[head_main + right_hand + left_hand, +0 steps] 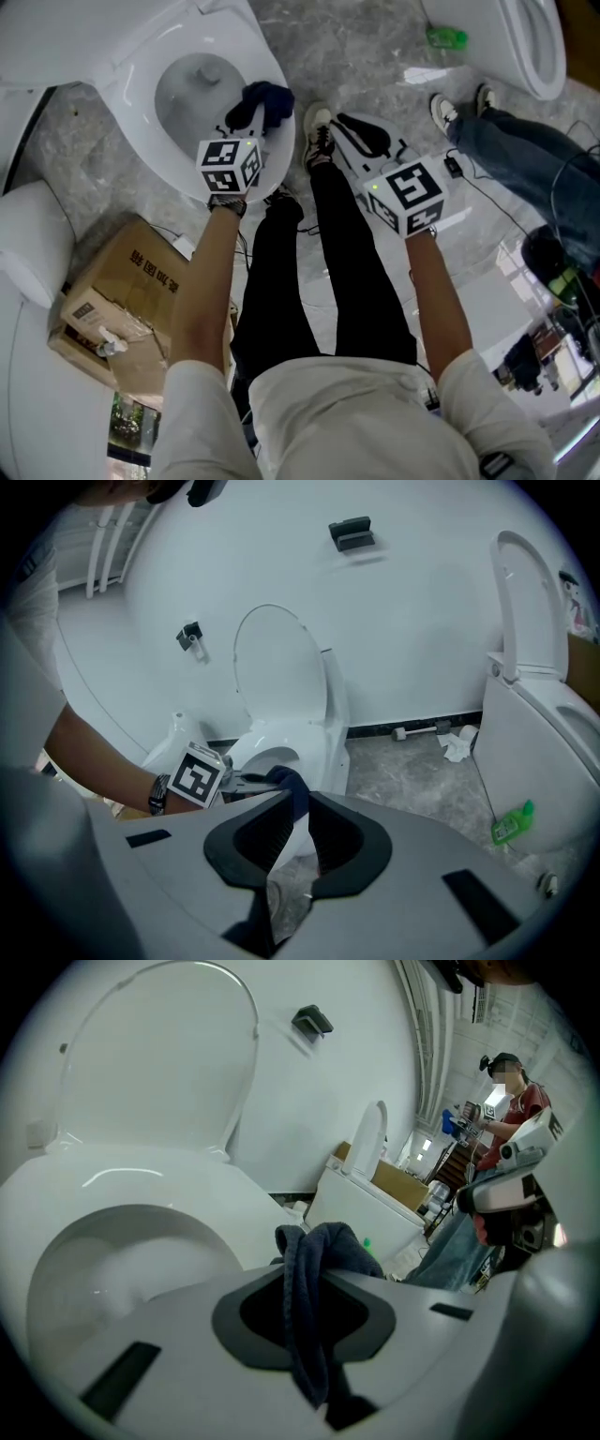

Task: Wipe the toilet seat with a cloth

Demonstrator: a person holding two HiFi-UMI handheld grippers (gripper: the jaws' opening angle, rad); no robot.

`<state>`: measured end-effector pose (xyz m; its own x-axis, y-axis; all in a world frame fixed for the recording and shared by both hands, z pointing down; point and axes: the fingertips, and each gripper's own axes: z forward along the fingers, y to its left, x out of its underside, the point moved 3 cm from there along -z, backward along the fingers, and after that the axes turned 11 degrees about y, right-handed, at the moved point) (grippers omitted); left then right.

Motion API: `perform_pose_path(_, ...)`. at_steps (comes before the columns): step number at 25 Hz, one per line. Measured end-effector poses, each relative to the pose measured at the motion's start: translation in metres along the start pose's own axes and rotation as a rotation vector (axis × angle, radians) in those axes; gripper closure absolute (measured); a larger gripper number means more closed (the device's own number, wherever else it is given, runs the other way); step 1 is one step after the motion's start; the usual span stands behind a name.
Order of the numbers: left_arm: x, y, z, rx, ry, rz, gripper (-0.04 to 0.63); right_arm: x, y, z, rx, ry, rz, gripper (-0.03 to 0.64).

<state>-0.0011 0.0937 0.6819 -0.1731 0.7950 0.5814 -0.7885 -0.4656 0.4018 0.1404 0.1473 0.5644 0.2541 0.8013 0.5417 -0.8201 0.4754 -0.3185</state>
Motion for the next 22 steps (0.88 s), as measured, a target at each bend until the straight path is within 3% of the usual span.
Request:
perform_pose_path(11,0.027,-0.022,-0.011,0.037,0.1,0.047,0.555,0.016,0.009,0.012,0.008,-0.004,0.034,0.548)
perform_pose_path(22,0.091,-0.044,-0.047,0.139,0.264,0.217,0.555,0.017,0.032,0.025,0.016,0.003,0.016,0.548)
